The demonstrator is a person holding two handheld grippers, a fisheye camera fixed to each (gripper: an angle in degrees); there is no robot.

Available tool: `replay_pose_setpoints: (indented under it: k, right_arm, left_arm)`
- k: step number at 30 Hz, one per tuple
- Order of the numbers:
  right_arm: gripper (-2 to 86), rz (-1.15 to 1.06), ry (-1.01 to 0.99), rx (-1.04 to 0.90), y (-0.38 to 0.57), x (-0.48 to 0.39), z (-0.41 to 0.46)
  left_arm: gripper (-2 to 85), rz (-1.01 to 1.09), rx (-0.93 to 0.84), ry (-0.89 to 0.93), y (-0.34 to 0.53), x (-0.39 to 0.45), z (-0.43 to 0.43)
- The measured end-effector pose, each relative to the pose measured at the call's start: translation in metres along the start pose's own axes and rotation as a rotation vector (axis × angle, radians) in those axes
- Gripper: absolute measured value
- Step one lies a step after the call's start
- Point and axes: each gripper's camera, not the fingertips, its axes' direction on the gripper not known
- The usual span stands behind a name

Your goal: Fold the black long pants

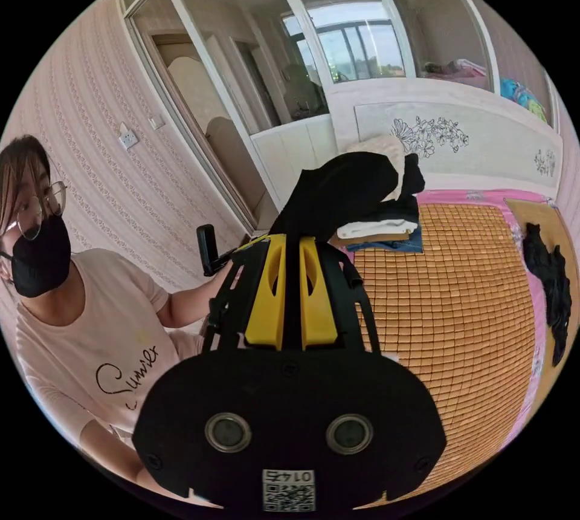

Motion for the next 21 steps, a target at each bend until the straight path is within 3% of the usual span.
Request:
replay_pose_setpoints:
  k: [4,8,12,14,17,21]
  right_arm:
    - [3.4,-0.022,0.105,-0.049,-0.114,0.033,0.021]
    - [6.1,0.197,0.292,-0.145,-0.209,0.118,0.079]
    - [4.6,0.291,0.343,-0.262,-0.213,0.161,0.173]
    - [4.2,0.276,0.33,-0.36,-0.198,0.166,0.218]
    - [3.1,0.198,0.367,-0.25,-0.185,0.156,0.222]
    - [5.9,0.135,0.211,-0.024,-0.147,0.122,0.156]
  left_arm:
    - [5.4,0.02,0.103,-0.045,-0.075,-0.019,0.022]
    - [8.7,-0.012,0.032,-0.257,-0.133,-0.057,0.109]
    - [12.5,0.063,-0.197,-0.478,-0.118,-0.101,0.195]
    - [12.5,0.13,-0.157,-0.452,-0.106,-0.1,0.201]
    - [12.2,0.23,-0.129,-0.464,-0.095,-0.084,0.196]
    - [10.6,0.299,-0.065,-0.417,-0.068,-0.052,0.142]
